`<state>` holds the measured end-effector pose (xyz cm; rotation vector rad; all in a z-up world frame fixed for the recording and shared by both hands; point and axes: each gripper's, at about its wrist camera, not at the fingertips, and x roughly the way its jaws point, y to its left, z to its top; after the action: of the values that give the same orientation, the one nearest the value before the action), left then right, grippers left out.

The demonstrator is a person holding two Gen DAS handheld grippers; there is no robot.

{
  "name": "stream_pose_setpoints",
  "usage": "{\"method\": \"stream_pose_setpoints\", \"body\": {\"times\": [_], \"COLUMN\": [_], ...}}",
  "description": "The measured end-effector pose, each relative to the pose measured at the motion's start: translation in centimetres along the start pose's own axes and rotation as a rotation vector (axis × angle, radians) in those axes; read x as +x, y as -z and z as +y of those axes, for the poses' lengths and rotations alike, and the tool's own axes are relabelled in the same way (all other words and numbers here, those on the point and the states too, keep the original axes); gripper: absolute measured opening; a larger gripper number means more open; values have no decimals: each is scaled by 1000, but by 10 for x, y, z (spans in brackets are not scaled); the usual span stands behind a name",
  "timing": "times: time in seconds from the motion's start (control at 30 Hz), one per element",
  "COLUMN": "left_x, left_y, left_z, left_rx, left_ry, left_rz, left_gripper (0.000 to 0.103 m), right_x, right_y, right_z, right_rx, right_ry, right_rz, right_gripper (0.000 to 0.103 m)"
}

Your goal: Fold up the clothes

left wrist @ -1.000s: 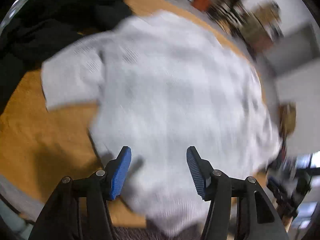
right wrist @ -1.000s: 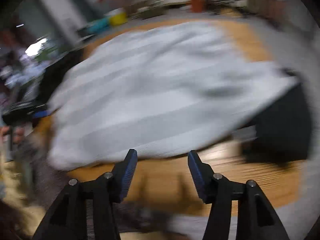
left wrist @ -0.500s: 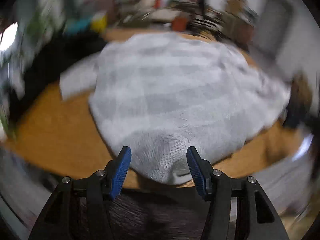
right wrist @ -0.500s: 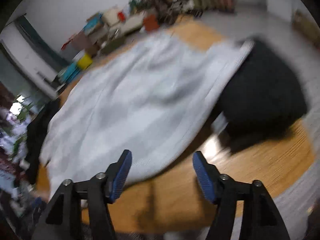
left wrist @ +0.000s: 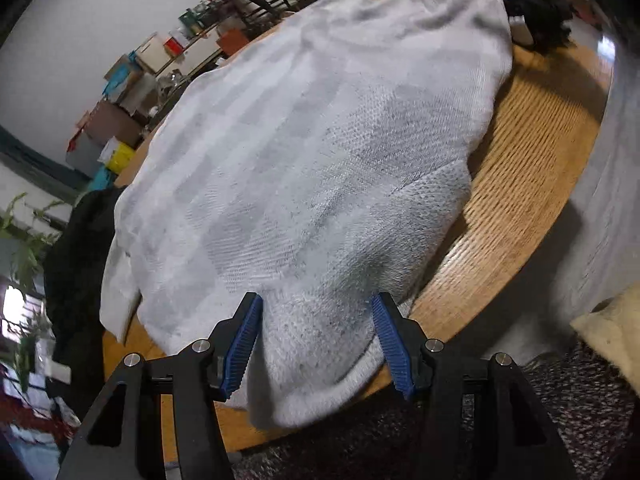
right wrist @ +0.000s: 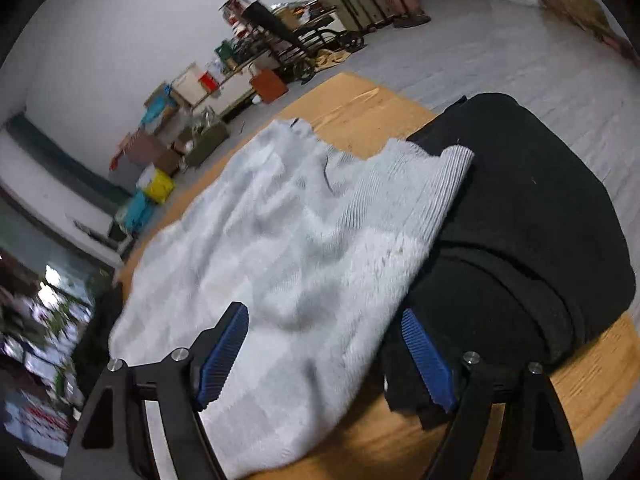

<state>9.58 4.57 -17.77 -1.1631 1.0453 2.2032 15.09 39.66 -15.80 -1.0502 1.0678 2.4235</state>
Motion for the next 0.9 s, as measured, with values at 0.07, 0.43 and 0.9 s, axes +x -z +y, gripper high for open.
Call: {"method": "stream_pose_setpoints", "body": {"times": [0.07, 0.43, 0.9], "left_x": [1, 22, -37], "left_y": [-1, 12, 1], "left_z": [4, 62, 88], "left_rx": [-8, -394, -484], "left_ry": [10, 240, 384], "left_rz": [-5, 35, 71], "left_gripper": [59, 58, 9], "right_x": [-7, -10, -44], "right_y": [-7, -29, -31], "right_z": [-2, -4, -31], "right_rx": [18, 6, 110], "right_ry": [-23, 94, -53], "right_rz": [-24, -58, -156], "right_gripper": [81, 79, 9]}}
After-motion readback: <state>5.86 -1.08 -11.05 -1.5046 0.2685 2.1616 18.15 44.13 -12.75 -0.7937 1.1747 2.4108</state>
